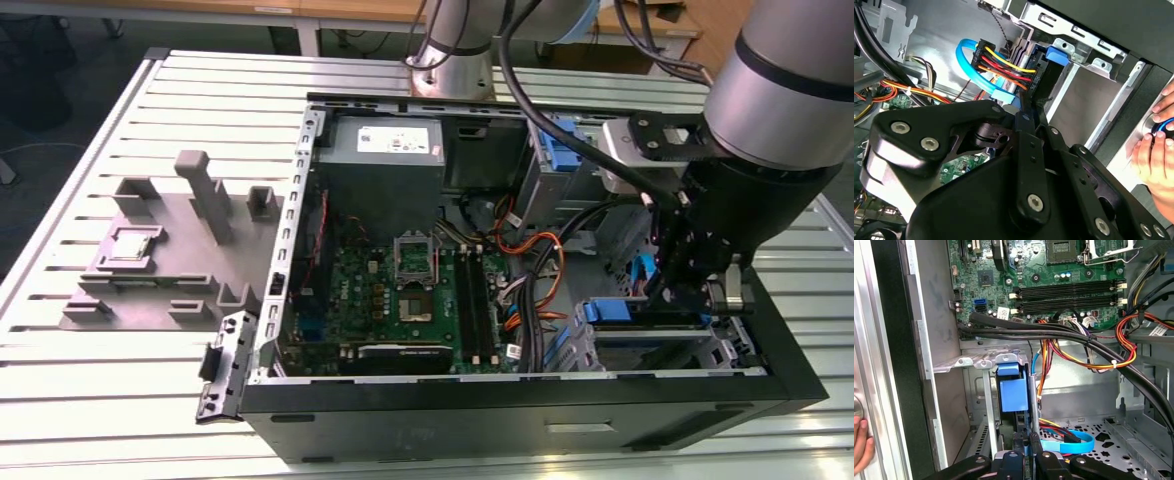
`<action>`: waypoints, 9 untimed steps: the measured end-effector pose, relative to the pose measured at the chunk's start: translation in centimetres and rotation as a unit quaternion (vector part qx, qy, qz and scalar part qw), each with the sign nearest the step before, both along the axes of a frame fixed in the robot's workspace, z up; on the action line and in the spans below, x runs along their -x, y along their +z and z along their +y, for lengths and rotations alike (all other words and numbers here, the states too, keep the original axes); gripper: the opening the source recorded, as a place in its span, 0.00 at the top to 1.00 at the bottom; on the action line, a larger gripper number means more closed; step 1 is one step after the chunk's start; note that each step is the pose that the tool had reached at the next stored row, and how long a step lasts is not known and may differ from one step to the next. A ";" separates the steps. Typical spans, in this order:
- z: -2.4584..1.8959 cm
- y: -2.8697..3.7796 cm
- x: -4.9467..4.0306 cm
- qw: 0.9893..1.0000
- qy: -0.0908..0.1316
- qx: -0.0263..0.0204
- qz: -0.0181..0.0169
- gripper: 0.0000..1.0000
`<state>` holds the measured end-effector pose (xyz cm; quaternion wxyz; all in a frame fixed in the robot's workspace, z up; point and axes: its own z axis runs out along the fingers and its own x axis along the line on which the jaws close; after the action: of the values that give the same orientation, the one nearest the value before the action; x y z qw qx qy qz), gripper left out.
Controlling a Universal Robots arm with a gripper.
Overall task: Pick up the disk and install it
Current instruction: 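Insert the second disk wire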
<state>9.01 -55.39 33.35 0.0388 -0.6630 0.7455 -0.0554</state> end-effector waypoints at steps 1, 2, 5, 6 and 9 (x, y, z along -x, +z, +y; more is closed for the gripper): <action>0.00 -0.01 0.00 1.000 0.000 0.000 0.000 0.84; 0.00 -0.01 0.00 1.000 0.000 0.000 0.000 0.84; 0.00 0.09 0.01 1.000 0.000 0.000 -0.001 0.84; 0.00 0.14 0.03 1.000 0.000 0.000 -0.001 0.84; 0.00 0.17 0.10 1.000 0.004 0.000 -0.003 0.84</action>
<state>8.91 -55.39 33.52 0.0414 -0.6659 0.7427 -0.0570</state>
